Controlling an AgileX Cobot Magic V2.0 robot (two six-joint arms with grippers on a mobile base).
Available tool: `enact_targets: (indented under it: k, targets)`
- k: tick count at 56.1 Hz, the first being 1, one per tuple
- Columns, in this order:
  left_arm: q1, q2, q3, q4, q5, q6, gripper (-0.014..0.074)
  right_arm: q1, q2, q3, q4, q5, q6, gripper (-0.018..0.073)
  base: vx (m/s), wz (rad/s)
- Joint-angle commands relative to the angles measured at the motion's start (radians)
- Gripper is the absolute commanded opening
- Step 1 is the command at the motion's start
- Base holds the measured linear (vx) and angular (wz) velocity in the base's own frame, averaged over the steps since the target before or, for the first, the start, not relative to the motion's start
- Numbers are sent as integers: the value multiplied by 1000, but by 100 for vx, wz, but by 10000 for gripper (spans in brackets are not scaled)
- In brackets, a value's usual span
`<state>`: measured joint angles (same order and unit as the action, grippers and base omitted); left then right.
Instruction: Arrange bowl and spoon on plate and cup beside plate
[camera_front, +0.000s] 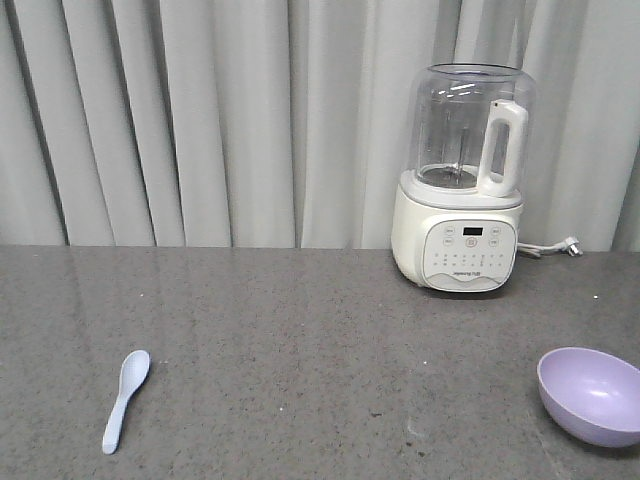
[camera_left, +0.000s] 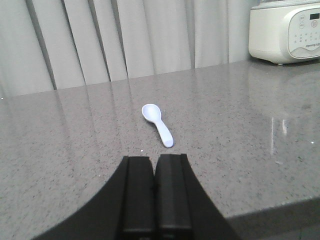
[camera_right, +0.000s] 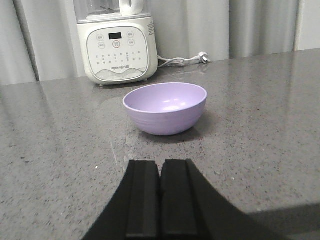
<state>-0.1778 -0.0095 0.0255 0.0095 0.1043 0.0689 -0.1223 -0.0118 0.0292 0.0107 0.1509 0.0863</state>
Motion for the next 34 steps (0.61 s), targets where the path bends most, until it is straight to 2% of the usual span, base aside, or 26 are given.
enact_targets:
  k: [1,17,34]
  targets:
    - [-8,-18,-26,-1,-83,0,-6,-4,-4,5,-5,-82,-3,-8,28,-9]
    - [-8,-18,-26,-1,-83,0,-6,-4,-4,5,-5,-82,-3,-8,21,-6]
    - [-8,-18,-26,-1,-83,0,-6,-4,-4,5,-5,-82,-3,-8,8,-1]
